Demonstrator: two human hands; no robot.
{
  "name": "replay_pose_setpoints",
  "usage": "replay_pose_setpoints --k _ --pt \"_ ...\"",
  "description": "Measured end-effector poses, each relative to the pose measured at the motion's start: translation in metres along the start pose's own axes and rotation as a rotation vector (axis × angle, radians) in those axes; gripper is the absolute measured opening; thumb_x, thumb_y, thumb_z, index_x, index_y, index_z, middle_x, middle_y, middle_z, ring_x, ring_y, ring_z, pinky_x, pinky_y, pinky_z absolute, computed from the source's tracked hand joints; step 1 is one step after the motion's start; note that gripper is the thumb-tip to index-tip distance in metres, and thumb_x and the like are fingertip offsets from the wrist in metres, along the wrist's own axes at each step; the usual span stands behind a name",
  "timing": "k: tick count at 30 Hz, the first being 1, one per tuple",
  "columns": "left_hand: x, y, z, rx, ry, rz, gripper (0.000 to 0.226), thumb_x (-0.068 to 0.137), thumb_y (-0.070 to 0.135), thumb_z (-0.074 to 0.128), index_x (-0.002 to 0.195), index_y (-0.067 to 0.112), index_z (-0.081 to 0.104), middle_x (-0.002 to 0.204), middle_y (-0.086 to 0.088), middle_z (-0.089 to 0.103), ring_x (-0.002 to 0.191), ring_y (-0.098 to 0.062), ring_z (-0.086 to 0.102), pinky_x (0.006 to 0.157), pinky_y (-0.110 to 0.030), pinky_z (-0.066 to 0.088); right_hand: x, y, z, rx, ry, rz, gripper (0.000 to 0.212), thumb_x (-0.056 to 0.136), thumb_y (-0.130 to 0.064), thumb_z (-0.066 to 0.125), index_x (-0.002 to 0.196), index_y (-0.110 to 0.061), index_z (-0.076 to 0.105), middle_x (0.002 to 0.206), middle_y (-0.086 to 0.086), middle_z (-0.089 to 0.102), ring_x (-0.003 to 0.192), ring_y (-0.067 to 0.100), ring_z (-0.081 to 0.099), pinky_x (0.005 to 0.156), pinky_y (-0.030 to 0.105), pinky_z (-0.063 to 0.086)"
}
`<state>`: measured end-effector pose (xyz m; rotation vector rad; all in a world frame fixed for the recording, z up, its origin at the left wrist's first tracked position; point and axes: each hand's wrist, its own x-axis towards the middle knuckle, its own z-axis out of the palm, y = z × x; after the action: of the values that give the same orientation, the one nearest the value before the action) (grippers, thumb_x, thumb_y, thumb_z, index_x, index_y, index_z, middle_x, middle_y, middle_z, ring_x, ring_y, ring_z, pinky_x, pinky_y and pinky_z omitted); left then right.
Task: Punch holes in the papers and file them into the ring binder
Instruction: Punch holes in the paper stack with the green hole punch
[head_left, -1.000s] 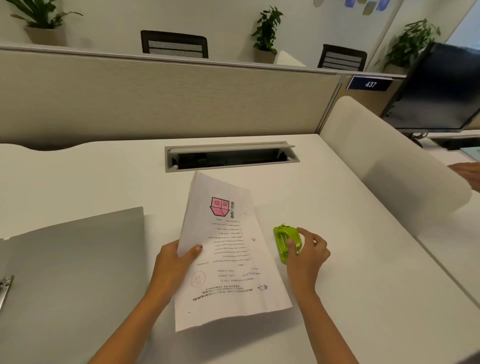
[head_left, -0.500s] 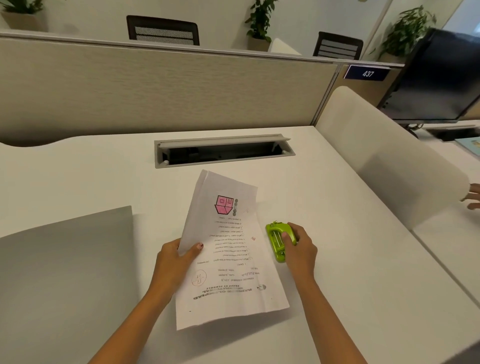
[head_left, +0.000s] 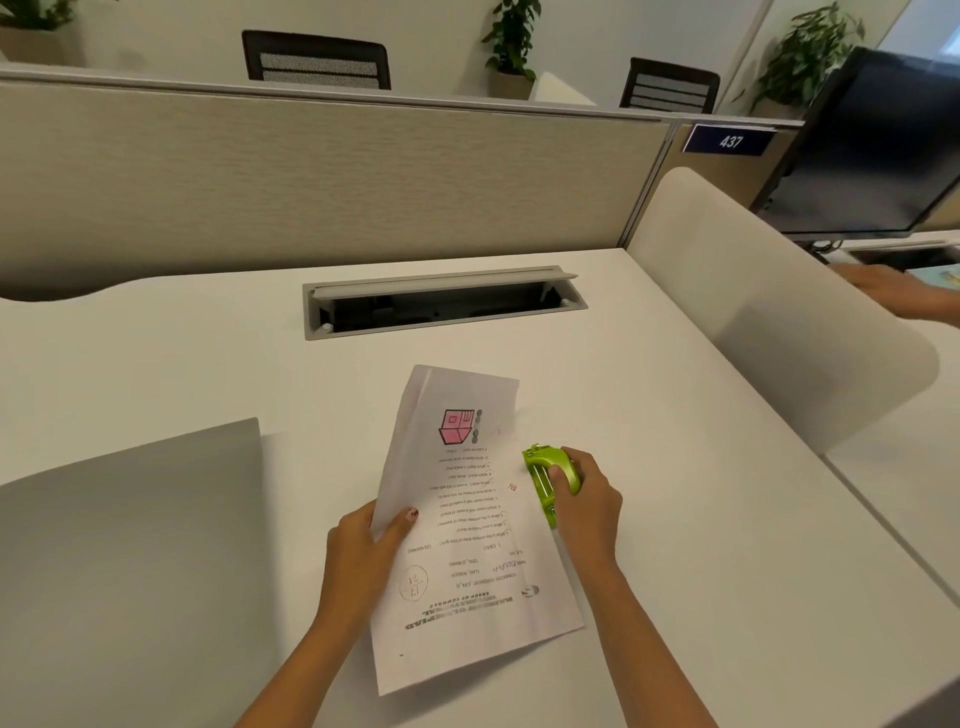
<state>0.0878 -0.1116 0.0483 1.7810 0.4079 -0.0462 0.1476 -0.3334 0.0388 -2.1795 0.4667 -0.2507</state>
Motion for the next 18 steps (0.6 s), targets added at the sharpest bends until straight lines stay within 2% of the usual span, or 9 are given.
replay_pose_setpoints --k 3,6,12,18 --pt "-0.002 -0.001 0.004 -0.028 0.003 -0.009 0.010 0.089 0.023 0.063 0.081 0.028 0.061 0.080 0.005 0.071 0.071 -0.020 0.069 0.058 -0.029 0.054 0.000 -0.001 -0.001 0.007 0.002 -0.001 0.028 0.092 -0.020 0.057 0.119 -0.016 0.061 0.106 0.005 0.068 0.094 0.023 0.061 0.082 0.035 0.054" --pt "-0.003 -0.001 0.010 -0.033 0.013 -0.007 0.010 0.089 0.023 0.064 0.080 0.029 0.060 0.080 0.007 0.070 0.072 -0.018 0.069 0.058 -0.027 0.053 0.000 -0.001 -0.001 0.015 0.002 0.004 0.026 0.092 -0.020 0.057 0.118 -0.017 0.061 0.104 0.005 0.068 0.091 0.022 0.061 0.081 0.039 0.055" --pt "-0.005 -0.005 0.011 -0.012 0.031 -0.016 0.016 0.088 0.023 0.064 0.076 0.032 0.058 0.076 0.008 0.069 0.068 -0.017 0.068 0.060 -0.033 0.056 -0.001 -0.001 -0.002 0.008 0.007 0.012 0.026 0.092 -0.021 0.057 0.117 -0.018 0.061 0.101 0.003 0.067 0.088 0.020 0.061 0.079 0.037 0.055" --pt "-0.002 -0.008 0.012 -0.022 0.039 -0.031 0.010 0.088 0.024 0.064 0.079 0.028 0.061 0.079 0.003 0.071 0.070 -0.021 0.069 0.063 -0.038 0.058 -0.001 -0.001 -0.001 0.012 0.005 0.017 0.027 0.092 -0.022 0.057 0.118 -0.018 0.061 0.102 0.002 0.066 0.090 0.020 0.060 0.082 0.036 0.055"
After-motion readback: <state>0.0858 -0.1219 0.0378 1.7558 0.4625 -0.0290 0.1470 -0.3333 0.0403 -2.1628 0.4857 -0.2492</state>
